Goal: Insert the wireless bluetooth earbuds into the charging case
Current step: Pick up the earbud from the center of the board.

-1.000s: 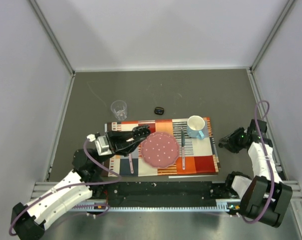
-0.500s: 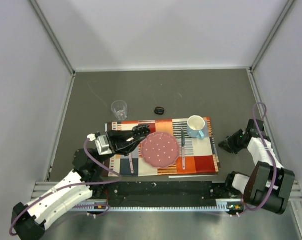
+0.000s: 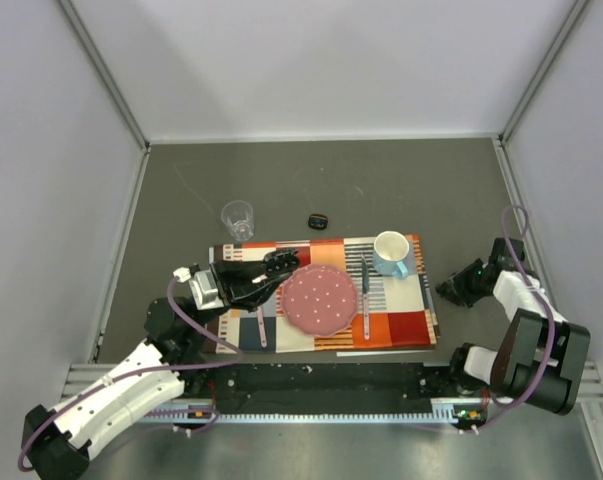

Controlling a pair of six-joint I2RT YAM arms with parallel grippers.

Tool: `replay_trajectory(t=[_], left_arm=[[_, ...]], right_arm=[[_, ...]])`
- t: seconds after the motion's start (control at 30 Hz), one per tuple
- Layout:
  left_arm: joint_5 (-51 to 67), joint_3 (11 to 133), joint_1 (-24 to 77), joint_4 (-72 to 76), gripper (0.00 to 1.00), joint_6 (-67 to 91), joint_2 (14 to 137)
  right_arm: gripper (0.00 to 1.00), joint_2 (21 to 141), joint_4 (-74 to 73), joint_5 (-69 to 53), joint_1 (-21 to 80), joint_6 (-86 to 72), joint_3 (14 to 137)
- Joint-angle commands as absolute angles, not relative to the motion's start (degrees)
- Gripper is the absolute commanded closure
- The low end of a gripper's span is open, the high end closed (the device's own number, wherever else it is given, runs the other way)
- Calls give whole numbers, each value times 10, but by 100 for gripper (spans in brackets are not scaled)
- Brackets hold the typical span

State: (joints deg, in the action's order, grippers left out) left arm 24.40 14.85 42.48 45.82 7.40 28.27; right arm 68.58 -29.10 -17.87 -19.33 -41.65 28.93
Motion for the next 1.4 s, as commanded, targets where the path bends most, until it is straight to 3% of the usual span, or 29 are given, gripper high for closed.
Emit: replay_trajectory(t=[0.0, 0.4, 0.77, 0.93, 1.1, 1.37], left_arm=[[240, 159, 427, 474, 100, 72, 286], [240, 161, 427, 472, 100, 72, 287], [243, 164, 427, 473, 100, 74, 294], [243, 164, 427, 473, 100, 74, 294], [257, 168, 427, 468, 100, 69, 295], [308, 187, 426, 421, 100, 35, 294]], right_arm=[[73, 707, -274, -162, -190, -408, 309], [77, 713, -272, -136, -190, -390, 323], [99, 707, -273, -128, -190, -368, 340], [100, 694, -281, -141, -189, -345, 359], [100, 656, -343, -215, -181, -299, 441], [100, 659, -447, -380, -85, -192, 693]])
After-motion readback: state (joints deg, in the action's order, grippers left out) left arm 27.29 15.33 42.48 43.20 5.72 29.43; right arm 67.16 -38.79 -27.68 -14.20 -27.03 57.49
